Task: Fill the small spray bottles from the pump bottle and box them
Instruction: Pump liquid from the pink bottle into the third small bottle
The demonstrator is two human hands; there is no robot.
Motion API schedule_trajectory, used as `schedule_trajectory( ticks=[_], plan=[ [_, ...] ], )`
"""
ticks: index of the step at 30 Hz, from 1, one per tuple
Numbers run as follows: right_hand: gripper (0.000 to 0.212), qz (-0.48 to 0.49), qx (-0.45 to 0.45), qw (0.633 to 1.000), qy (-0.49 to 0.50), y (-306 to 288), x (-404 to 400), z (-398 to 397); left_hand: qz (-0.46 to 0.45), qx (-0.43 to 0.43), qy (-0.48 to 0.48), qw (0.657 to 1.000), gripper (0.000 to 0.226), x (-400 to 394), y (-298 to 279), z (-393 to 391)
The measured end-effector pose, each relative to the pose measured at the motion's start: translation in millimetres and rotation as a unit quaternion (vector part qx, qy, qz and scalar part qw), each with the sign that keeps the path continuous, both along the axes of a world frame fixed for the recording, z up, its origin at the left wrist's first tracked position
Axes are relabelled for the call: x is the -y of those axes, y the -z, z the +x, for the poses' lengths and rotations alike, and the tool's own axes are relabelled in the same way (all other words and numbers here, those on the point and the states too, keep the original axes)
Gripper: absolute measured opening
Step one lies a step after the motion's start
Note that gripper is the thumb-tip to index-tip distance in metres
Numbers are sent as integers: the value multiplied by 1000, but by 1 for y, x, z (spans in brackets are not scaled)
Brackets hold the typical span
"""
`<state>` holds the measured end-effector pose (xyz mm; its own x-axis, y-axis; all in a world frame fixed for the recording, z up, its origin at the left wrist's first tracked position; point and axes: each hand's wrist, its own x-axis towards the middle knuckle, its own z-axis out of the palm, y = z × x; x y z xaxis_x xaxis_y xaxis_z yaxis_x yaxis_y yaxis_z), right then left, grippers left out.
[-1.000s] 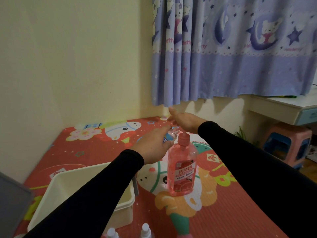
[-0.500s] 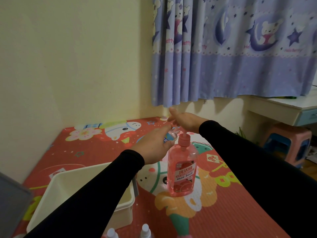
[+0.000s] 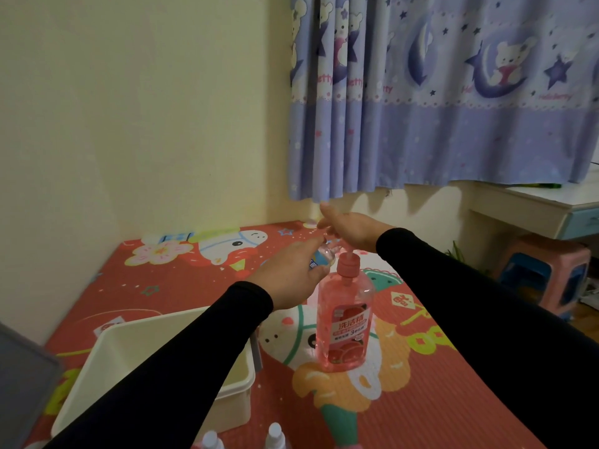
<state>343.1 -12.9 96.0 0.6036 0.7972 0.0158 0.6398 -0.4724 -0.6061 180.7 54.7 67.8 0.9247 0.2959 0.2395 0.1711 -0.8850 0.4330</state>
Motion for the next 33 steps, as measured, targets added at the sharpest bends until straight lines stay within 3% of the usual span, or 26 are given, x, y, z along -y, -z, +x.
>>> schedule_trajectory(
  ticks=[5,10,15,20,26,31,33],
  plan=[
    [70,27,-44,999,-14,14,-1,-3,-15,-10,-4,1000,53,0,13,1],
    [71,11,-25,1000,-13,10,-1,-2,-11,-19,-5,1000,47,-2,10,2],
    [105,3,-15,1000,27,1,-1,-1,1,0,-3,1000,55,-2,2,0],
    [71,26,-28,999,-13,13,0,-4,-8,-6,-9,1000,52,-4,16,4],
    [72,8,-26,1000,-14,8,-2,-2,-11,-15,-1,1000,52,-7,11,3],
    [92,-4,-8,1000,10,2,-2,1,-6,6,1,1000,54,-4,5,2],
    [78,14,-26,1000,-3,9,-4,2,-11,7,4,1000,50,-5,9,3]
  ],
)
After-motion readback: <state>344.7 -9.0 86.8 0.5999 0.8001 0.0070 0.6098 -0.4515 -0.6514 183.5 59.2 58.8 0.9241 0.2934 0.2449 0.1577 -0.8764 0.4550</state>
